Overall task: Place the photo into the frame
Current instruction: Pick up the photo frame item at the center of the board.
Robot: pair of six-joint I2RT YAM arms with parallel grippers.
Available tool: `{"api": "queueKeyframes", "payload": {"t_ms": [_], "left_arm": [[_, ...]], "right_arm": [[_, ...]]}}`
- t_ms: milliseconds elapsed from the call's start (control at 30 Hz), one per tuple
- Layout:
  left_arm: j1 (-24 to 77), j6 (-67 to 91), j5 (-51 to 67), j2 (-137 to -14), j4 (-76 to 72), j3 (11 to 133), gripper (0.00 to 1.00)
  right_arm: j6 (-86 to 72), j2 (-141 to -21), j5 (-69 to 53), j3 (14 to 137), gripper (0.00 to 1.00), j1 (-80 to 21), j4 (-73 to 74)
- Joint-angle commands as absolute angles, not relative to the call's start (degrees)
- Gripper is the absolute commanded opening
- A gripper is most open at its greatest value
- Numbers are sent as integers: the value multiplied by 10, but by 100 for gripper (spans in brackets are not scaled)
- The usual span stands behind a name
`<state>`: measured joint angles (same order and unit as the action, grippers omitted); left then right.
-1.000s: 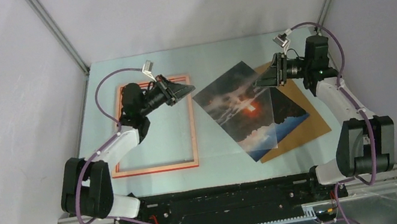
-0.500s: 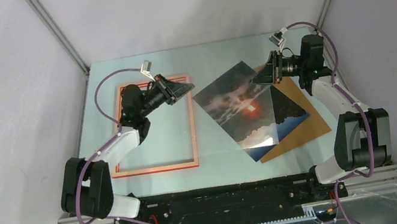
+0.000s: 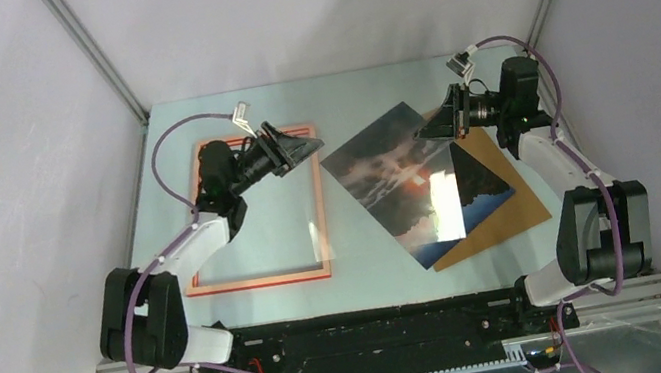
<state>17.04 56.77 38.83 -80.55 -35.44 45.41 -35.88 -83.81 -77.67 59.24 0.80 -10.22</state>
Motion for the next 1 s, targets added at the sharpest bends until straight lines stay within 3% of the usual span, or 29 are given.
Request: {"api": "queueKeyframes", "payload": {"t_ms": [0,33,133,267,433,633,967], "left_arm": [[149,484,394,-782,-275,492,81],[142,464,395,-782,-262,500,90],[124,428,401,-778,-207,512,99],[83,357,396,-758,-115,534,100],[25,197,283,-741,135,603,100],[-57,74,165,-765,320,653,100],[-80,-81,-37,-867,383,672,97]], "right_arm": [[-388,-809,-779,597,0,2,-142],[-394,-808,-776,597,0,2,-147],[-461,-804,-755,586,0,2,-215],[-501,-807,-727,583,0,-7,-245],[-537,-826,-702,584,0,-32,-276],[-607,-864,-677,593,0,-72,-359],[-618,-916,-651,620,0,-134,-369]]}}
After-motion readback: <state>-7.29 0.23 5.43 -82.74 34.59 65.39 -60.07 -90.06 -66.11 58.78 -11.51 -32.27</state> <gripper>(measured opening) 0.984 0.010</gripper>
